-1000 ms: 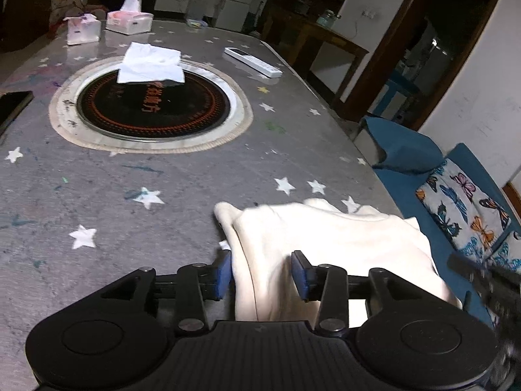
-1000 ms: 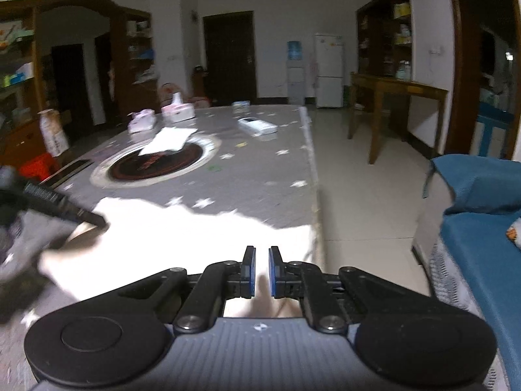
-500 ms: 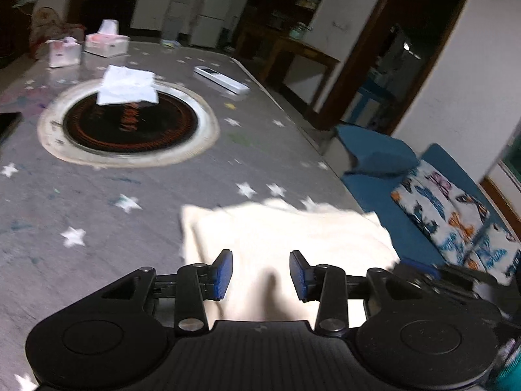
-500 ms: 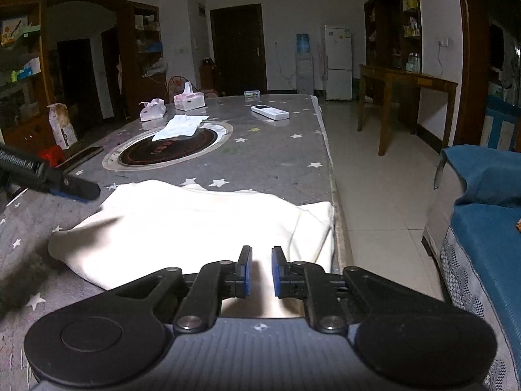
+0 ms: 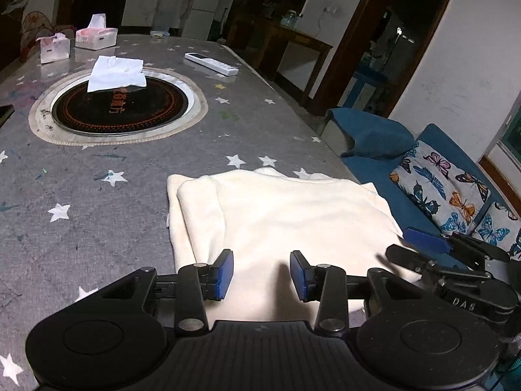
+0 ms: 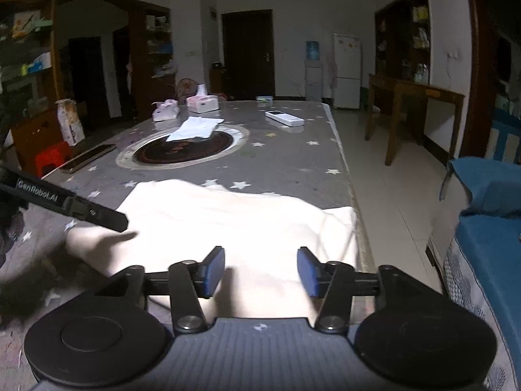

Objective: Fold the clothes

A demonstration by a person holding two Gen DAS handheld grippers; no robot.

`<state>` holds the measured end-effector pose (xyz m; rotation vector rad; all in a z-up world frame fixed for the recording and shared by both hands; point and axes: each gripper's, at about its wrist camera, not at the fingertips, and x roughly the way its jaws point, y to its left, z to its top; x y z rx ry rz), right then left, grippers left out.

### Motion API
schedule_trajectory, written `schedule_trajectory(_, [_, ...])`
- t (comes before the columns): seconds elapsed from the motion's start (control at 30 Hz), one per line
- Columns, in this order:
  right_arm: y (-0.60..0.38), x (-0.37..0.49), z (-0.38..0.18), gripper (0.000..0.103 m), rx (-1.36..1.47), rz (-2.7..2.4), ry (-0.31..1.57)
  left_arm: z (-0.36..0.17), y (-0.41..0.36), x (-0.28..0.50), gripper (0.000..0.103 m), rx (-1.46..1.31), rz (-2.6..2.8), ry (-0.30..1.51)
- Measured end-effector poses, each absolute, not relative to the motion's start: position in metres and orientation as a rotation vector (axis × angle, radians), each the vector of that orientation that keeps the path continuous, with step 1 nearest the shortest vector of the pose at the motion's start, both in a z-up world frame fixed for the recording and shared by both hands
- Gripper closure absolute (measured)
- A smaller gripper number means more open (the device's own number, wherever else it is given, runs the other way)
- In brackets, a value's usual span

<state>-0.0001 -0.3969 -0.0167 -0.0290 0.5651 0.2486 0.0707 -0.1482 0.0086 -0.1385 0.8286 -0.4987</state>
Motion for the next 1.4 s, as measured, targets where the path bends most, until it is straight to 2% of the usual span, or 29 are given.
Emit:
schedule_trajectory(0.2, [-0.389,-0.002,-0.025,0.048,-0.045,0.247,0.596,0.006,-0.150,0.063,0.061,-0.098,-0.483,0.819])
schedule_trajectory(0.43, [-0.379,-0.009,-0.022,0.026,-0.065,0.253,0.585,0.008,-0.149,0.054,0.052,-0.074,-0.460,0.801])
schedule_trajectory(0.6, [-0.372,-0.012,-0.026,0.021,-0.097,0.248,0.600,0.005,-0.148,0.047,0.048,-0.037,-0.431,0.795])
schedule_trajectory(0.8, [-0.367,-0.013,-0.029,0.018,-0.114,0.240,0.609,-0.001,-0.146,0.046,0.047,-0.031,-0.414,0.806])
schedule_trajectory(0.97, [-0.366,-0.016,-0.025,0.010,-0.104,0.242,0.603,0.003,-0.144,0.041,0.046,-0.038,-0.413,0.803])
schedule_trajectory(1.13, [-0.363,-0.023,-0.022,0.001,-0.102,0.241,0.597,0.007,-0.141,0.031,0.040,-0.049,-0.420,0.795])
schedule_trajectory(1.4, [-0.357,-0.033,-0.017,0.000,-0.105,0.226,0.585,0.011,-0.137,0.015,0.026,-0.057,-0.424,0.785])
